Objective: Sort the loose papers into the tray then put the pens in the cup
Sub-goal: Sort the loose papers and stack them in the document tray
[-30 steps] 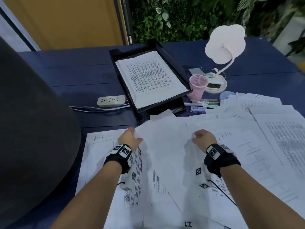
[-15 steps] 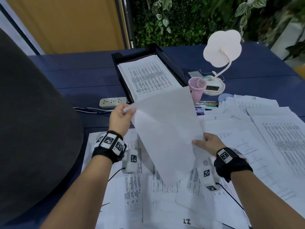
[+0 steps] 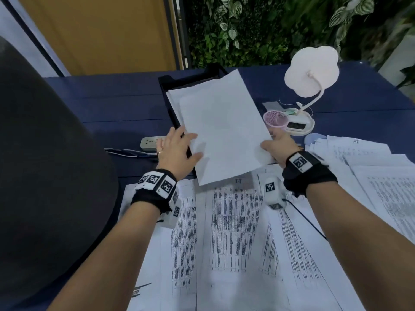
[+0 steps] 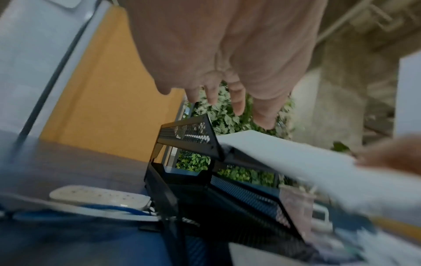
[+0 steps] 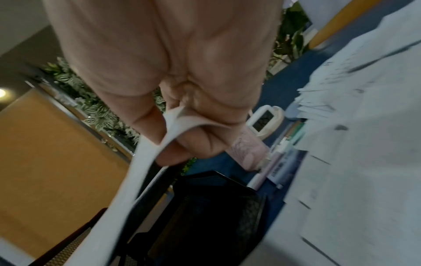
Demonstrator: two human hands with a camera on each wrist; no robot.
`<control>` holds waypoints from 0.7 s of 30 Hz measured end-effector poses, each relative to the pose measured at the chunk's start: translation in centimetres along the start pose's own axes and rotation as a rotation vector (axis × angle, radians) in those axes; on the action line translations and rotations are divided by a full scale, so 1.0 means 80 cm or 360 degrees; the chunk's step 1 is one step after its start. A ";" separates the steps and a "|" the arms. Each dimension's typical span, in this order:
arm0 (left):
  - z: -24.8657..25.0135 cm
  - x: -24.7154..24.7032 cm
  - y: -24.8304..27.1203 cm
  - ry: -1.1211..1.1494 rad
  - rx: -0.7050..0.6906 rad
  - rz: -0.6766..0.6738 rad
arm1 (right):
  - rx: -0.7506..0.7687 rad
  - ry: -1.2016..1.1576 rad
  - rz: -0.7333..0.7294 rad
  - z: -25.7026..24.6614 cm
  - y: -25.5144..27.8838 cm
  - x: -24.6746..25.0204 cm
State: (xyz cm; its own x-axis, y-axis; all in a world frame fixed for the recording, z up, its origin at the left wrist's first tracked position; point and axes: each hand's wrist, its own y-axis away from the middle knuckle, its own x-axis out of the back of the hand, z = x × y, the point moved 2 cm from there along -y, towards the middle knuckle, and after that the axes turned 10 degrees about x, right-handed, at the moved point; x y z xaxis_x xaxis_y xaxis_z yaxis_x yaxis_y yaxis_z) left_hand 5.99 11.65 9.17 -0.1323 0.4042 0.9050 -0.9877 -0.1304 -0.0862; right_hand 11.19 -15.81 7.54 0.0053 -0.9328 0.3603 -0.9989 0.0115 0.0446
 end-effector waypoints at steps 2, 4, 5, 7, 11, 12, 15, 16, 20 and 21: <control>0.008 -0.003 0.001 -0.0240 -0.0127 -0.0147 | 0.0067 -0.0054 0.0030 -0.025 -0.018 -0.007; 0.016 -0.009 -0.001 -0.0392 -0.0254 -0.0296 | 0.0147 -0.0029 0.0121 -0.036 -0.039 -0.012; 0.019 -0.013 -0.003 -0.0478 -0.0313 -0.0349 | 0.0166 0.0003 0.0161 -0.041 -0.046 -0.015; 0.025 -0.019 -0.006 -0.0592 -0.0407 -0.0374 | 0.0176 0.0088 0.0179 -0.046 -0.057 -0.020; 0.024 -0.025 -0.024 -0.0578 -0.0293 -0.0275 | 0.0021 0.0240 -0.0081 -0.043 -0.067 -0.026; 0.023 -0.027 -0.027 -0.0621 -0.0267 -0.0276 | -0.0034 0.0270 -0.0141 -0.041 -0.069 -0.026; 0.025 -0.034 -0.031 -0.0853 -0.0253 -0.0299 | -0.0014 0.0281 -0.0062 -0.032 -0.075 -0.027; 0.026 -0.037 -0.032 -0.0914 -0.0247 -0.0303 | 0.0023 0.0284 0.0025 -0.031 -0.075 -0.028; 0.028 -0.043 -0.031 -0.0926 -0.0242 -0.0287 | 0.0001 0.0184 0.0198 -0.023 -0.076 -0.034; 0.027 -0.043 -0.029 -0.0872 -0.0261 -0.0273 | 0.0035 0.0314 0.0219 -0.023 -0.073 -0.033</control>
State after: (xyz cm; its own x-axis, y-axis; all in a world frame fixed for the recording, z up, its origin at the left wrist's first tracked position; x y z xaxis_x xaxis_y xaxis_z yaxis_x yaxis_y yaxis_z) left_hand 8.89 8.60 7.17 0.0495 -0.1244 0.9910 -0.9969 0.0548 0.0567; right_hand 17.10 -12.73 8.07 -0.1246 -0.8345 0.5368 -0.9916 0.1240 -0.0374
